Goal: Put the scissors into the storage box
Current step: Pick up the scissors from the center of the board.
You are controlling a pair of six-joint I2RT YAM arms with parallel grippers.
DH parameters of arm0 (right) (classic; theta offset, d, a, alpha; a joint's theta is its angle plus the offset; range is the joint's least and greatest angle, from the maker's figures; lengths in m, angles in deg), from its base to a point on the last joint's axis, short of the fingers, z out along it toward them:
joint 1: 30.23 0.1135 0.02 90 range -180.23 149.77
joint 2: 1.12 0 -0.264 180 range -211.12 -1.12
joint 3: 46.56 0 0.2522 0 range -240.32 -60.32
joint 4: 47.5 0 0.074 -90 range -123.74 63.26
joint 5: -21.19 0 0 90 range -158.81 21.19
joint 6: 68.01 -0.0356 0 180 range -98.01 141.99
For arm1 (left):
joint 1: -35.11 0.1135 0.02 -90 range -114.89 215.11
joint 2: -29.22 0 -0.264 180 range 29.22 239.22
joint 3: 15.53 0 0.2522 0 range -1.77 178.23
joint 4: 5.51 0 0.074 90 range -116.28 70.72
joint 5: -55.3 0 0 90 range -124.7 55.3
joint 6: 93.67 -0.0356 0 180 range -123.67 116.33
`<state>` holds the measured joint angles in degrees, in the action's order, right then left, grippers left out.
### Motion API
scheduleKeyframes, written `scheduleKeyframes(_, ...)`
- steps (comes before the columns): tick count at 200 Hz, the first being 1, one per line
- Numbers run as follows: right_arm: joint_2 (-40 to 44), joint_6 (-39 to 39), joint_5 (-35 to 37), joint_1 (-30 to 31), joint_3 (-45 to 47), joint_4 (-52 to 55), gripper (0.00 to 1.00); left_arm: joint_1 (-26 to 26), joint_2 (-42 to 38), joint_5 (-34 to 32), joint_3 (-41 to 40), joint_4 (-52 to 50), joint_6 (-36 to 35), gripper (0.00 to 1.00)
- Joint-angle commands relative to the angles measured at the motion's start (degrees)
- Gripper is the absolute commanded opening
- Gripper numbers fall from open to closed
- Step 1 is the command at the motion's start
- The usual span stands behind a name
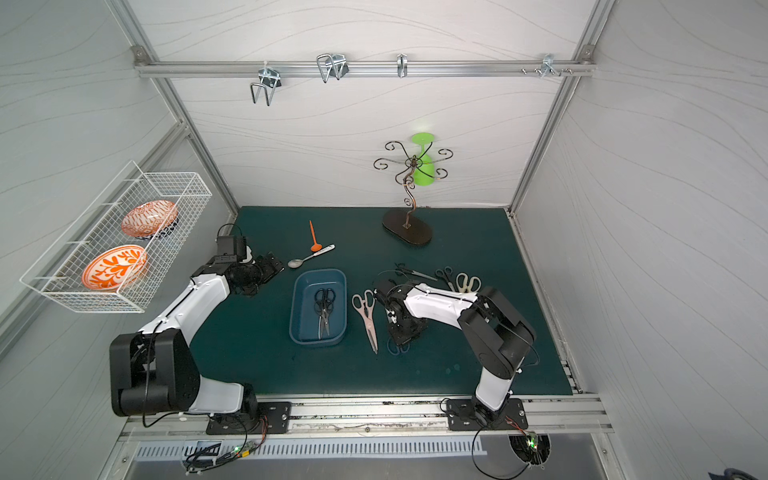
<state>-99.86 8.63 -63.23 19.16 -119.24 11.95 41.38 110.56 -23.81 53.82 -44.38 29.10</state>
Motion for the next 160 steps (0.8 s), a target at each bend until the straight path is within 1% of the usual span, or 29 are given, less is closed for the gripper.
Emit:
scheduleKeyframes(1,3.2,2.05,2.23,-0.71,-1.35,3.14,0.0,-0.14,-1.27,-0.97,0.22,0.01,-1.13,0.94)
scheduleKeyframes(41,9.04,1.47,1.04,-0.37,-7.52,8.93,0.0,-0.14,-0.81,-0.71,0.3,0.27,-0.91,0.94)
scheduleKeyframes(70,8.48,-1.85,0.1,1.21,-15.38,12.13,0.0,-0.18,-0.27,-0.26,0.32,0.5,-0.62,0.94)
scheduleKeyframes(105,1.53,-6.87,-2.76,5.27,-28.29,10.03,0.0,-0.09,-0.39,-0.7,0.28,0.64,-0.52,0.94)
scheduleKeyframes(138,-8.12,-8.67,-1.03,10.23,-39.58,7.59,0.0,0.26,-0.48,-1.31,0.48,0.66,-0.52,0.95)
scheduleKeyframes(160,-14.04,-9.93,-0.54,12.15,-45.67,7.21,0.0,1.37,-0.22,-1.67,0.88,0.63,-0.45,0.95)
